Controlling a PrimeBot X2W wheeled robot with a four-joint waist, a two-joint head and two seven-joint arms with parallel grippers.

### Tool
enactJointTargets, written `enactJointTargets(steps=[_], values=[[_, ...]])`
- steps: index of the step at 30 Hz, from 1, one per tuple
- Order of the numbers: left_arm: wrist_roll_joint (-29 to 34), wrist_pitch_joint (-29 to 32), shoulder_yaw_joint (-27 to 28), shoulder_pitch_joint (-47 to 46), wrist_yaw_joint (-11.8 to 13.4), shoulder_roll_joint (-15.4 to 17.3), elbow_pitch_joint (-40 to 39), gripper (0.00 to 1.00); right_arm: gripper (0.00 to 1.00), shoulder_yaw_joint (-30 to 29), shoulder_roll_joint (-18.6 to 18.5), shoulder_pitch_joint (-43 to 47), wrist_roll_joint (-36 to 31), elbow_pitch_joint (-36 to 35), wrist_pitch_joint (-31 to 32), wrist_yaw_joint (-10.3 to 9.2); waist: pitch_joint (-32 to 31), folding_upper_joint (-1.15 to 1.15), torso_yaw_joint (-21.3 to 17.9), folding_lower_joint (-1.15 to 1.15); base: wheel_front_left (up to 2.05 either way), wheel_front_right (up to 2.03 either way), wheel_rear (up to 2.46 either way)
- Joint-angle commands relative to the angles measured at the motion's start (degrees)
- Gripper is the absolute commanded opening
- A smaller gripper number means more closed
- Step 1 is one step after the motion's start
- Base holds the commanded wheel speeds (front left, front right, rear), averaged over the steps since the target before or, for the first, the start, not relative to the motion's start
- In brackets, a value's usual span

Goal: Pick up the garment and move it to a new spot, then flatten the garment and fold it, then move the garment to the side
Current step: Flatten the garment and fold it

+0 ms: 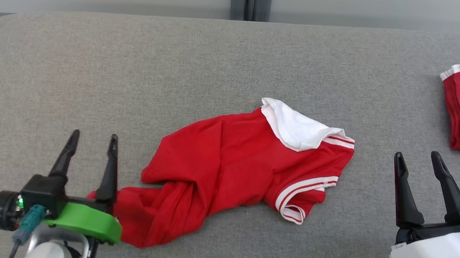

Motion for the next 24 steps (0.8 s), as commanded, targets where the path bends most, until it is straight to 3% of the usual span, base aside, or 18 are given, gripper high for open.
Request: enactJointTargets(steps=[1, 10, 16, 17, 18, 20, 24], values=[[0.1, 1.4, -1.4, -0.6, -0.8, -0.1, -0.8, 1.00, 1.00, 0.0, 0.0, 0.7, -0.2, -0.3, 0.2, -0.09, 0.1, 0.00, 0.1, 0.00, 0.00, 0.00, 0.00], [-1.0, 14.1, -13.1, -0.2, -6.2, -3.6, -1.1, 1.00, 1.00, 0.6, 0.0, -0.5, -0.1, -0.1, 0.0, -0.09, 1.4, 0.00, 0.0, 0.00, 0.00, 0.00, 0.00], [-1.9, 16.8, -14.2, -0.4, -5.9, -4.3, 3.2, 1.00, 1.00, 0.7, 0.1, -1.0, 0.3, 0.5, -0.5, -0.09, 2.1, 0.00, -0.3, 0.00, 0.00, 0.00, 0.00], [-1.8, 16.6, -13.9, -0.7, -5.7, -4.2, 4.0, 0.88, 1.00, 0.8, 0.1, -1.1, 0.3, 0.6, -0.6, -0.09, 2.1, 0.00, -0.4, 0.00, 0.00, 0.00, 0.00], [-1.9, 16.8, -13.7, -1.0, -5.7, -4.0, 5.0, 0.38, 1.00, 0.8, 0.1, -1.3, 0.3, 0.7, -0.6, -0.09, 2.2, 0.00, -0.5, 0.00, 0.00, 0.00, 0.00], [-2.0, 15.9, -13.1, -2.0, -5.6, -3.9, 6.2, 0.00, 1.00, 0.8, 0.1, -1.5, 0.3, 0.8, -0.7, -0.09, 2.4, 0.00, -0.6, 0.00, 0.00, 0.00, 0.00], [-2.1, 13.8, -11.4, -3.5, -4.9, -3.5, 8.2, 0.00, 1.00, 0.8, 0.2, -1.7, 0.3, 1.0, -1.0, -0.09, 2.7, 0.00, -0.7, 0.00, 0.00, 0.00, 0.00]])
